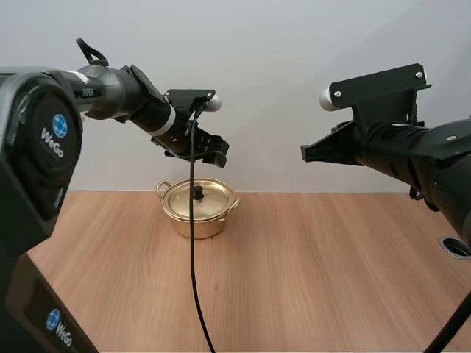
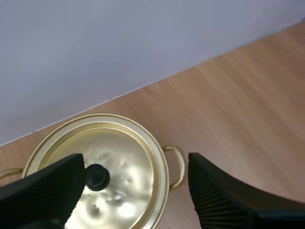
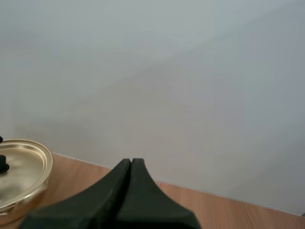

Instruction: Open the pot, put the car inside, and close it

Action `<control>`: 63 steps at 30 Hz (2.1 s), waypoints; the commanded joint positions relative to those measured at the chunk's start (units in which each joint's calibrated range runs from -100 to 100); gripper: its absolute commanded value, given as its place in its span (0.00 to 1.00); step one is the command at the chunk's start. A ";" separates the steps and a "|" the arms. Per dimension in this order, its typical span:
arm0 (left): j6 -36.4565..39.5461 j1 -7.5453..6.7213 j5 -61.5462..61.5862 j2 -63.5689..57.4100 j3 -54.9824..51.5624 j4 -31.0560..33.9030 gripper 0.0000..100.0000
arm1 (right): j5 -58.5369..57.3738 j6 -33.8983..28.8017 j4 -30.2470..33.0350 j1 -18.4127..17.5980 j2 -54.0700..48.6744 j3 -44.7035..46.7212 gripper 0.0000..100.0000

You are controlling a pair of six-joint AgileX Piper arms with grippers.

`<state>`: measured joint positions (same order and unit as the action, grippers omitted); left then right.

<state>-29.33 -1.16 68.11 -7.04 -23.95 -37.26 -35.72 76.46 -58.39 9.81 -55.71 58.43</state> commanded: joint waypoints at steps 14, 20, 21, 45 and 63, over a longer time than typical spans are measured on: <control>-0.49 7.41 -7.14 -77.12 -41.35 -2.61 1.00 | -11.13 1.12 -1.96 0.03 -0.07 2.32 0.00; 6.13 5.07 -42.97 -86.22 -55.79 2.89 1.00 | -18.05 0.80 -2.44 0.03 -0.51 2.38 0.00; 6.96 4.87 -48.19 -86.22 -58.29 3.44 1.00 | -18.47 0.80 -2.44 0.03 -0.80 2.79 0.00; 17.69 4.31 -40.71 -92.50 -76.05 15.15 1.00 | -20.36 -12.39 13.76 0.03 -7.81 24.81 0.00; 18.06 4.31 -35.92 -92.50 -76.05 22.96 0.01 | -1.67 -26.35 27.46 -4.75 -40.29 32.04 0.00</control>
<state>-11.46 3.16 32.46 -99.56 -100.00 -15.98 -37.66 63.63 -30.97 5.11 -84.53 88.84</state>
